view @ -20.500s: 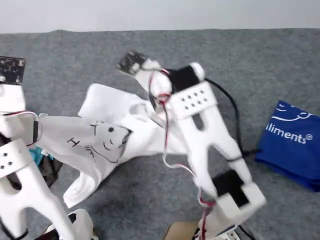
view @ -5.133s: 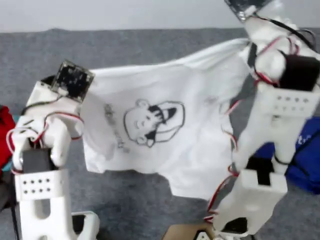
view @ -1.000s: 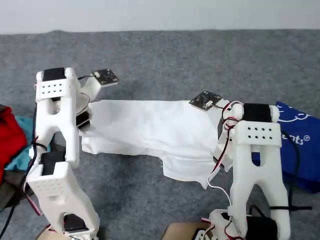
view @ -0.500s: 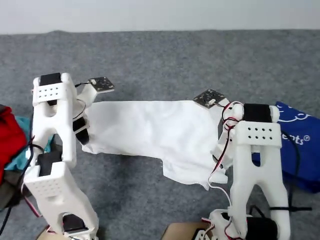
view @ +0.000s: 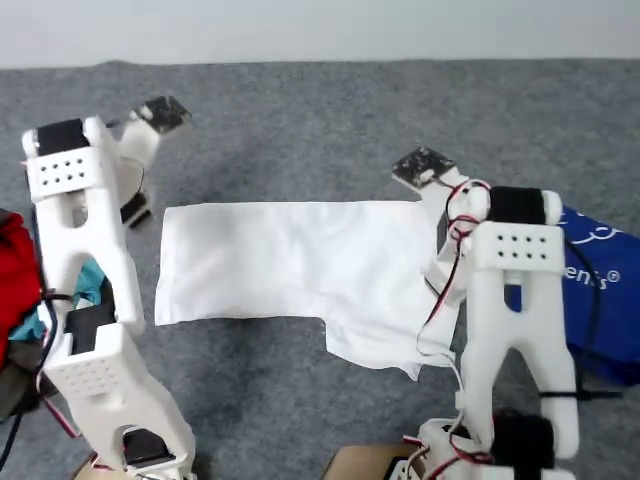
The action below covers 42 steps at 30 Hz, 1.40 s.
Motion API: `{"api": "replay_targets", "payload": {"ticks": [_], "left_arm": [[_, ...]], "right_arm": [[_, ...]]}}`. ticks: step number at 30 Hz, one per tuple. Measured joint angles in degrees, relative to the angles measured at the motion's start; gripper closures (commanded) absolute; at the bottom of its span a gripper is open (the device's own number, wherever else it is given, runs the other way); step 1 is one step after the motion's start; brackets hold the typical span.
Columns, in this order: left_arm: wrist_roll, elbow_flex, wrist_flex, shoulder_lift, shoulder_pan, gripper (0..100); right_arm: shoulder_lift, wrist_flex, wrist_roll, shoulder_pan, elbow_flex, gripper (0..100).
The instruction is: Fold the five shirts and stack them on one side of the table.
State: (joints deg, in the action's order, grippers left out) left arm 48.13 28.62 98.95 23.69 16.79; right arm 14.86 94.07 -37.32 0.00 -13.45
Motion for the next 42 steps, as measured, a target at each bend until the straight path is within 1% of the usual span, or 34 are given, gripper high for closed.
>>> {"api": "replay_targets", "payload": {"ticks": [3,6,9,12,15,18,22,26,28,35,39,42], "left_arm": [[-5.2,2.8,0.0,0.0,-2.9,99],[-11.1,2.0,0.2,0.0,-6.9,99],[-15.5,-1.1,-3.0,1.5,-9.4,99],[-18.5,-3.4,-7.6,6.3,-9.5,99],[-19.2,-3.4,-10.6,12.3,-9.5,99],[-19.4,-2.2,-12.3,18.0,-8.7,99],[-19.7,4.2,-12.7,24.3,-6.1,99],[-19.8,12.2,-12.1,29.2,-5.2,99],[-19.8,16.6,-9.8,31.0,-5.1,99],[-19.5,32.6,-0.6,32.4,-4.9,99],[-19.5,38.1,-0.1,32.4,-6.2,99],[-19.5,38.7,-0.1,32.4,-6.8,99]], "right_arm": [[-3.5,-7.3,4.6,-0.8,0.0,92.0],[-8.4,-14.6,9.0,-3.6,0.0,97.6],[-13.5,-21.6,10.1,-6.2,0.0,98.2],[-19.6,-28.4,10.3,-7.6,0.0,98.3],[-26.2,-33.8,10.4,-7.1,0.4,98.3],[-32.9,-35.6,10.4,-5.8,5.3,98.3],[-41.2,-35.6,10.4,-2.3,14.0,98.3],[-47.3,-30.9,10.4,-1.1,23.5,98.3],[-48.5,-27.4,10.4,-1.0,27.4,98.3],[-48.7,-14.6,10.4,-1.3,35.5,98.3],[-45.1,-8.8,10.4,-3.7,36.4,98.3],[-40.2,-5.5,10.4,-5.3,36.4,98.3]]}}
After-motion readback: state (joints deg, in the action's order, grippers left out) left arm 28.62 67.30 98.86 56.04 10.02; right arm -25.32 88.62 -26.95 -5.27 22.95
